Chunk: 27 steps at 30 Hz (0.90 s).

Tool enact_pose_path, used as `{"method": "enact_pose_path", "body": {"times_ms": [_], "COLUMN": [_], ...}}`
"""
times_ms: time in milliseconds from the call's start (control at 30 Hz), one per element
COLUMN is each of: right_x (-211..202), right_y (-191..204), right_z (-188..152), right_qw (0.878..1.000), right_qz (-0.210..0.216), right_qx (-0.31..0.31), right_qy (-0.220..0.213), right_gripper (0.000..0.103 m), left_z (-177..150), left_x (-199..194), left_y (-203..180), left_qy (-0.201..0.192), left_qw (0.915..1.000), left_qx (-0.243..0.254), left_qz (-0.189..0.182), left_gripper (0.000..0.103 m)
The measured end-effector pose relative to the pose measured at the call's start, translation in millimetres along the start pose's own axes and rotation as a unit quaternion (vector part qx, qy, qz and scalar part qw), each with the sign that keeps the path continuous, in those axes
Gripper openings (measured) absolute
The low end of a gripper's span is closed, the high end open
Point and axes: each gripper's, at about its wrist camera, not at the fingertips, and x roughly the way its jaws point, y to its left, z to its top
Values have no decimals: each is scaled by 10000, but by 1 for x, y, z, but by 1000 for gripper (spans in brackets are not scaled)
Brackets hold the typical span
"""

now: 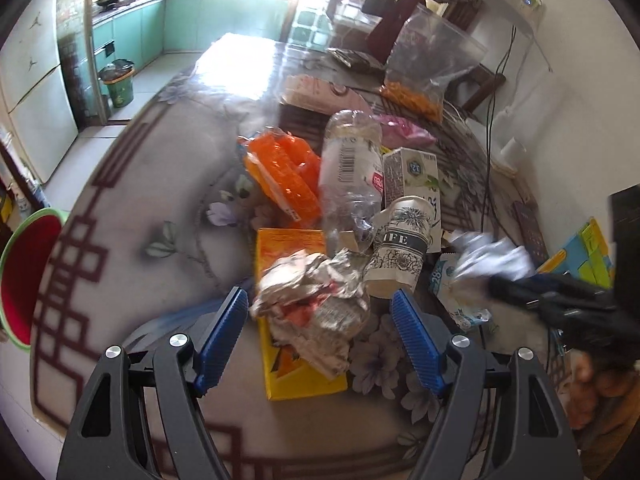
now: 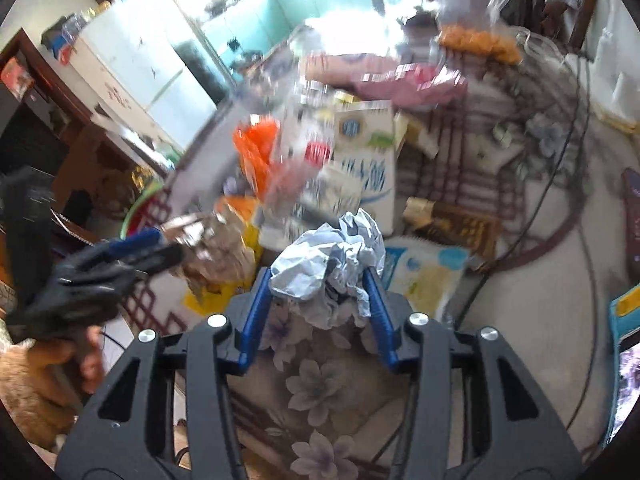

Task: Collect trash
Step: 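Grasp crumpled foil wrapper with the left tool while the right tool grasps white crumpled paper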

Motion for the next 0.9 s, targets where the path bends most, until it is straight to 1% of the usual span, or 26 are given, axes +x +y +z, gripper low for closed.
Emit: {"method": "enact_pose_path", "body": {"times_ms": [67,167,233,300,433,567,700,900], "right_x": [-12,-24,-27,-27,-29,-32,-36,-43], "right_y": [-1,-2,-4,-5,-6,4,17,42], "right_z": [3,5,5,4,7,11,17,27], "right_qw": [9999,9995,9995,9994,9992,9989,9983,9965], "right_qz": [14,32,40,52,78,126,213,379], "right_qx": [31,65,94,128,126,26,-89,-253], "right_qy": [-146,-294,-315,-319,-363,-441,-536,-706], "right_gripper": [45,45,46,46,46,46,46,46], "left_z": [3,6,6,7,7,10,15,21], "left_x": [10,20,22,23,21,4,-23,-67], "left_y": [-4,-10,-12,-13,-12,-7,-3,8], "left_qy": [82,204,242,262,240,23,-318,-804], "left_qw": [10000,9996,9995,9994,9994,9998,9994,9967], "left_qx": [44,143,161,187,184,92,31,-5], "left_qz": [-35,-118,-119,-145,-156,-161,-137,68], "left_gripper": [72,67,53,47,38,36,36,37]}}
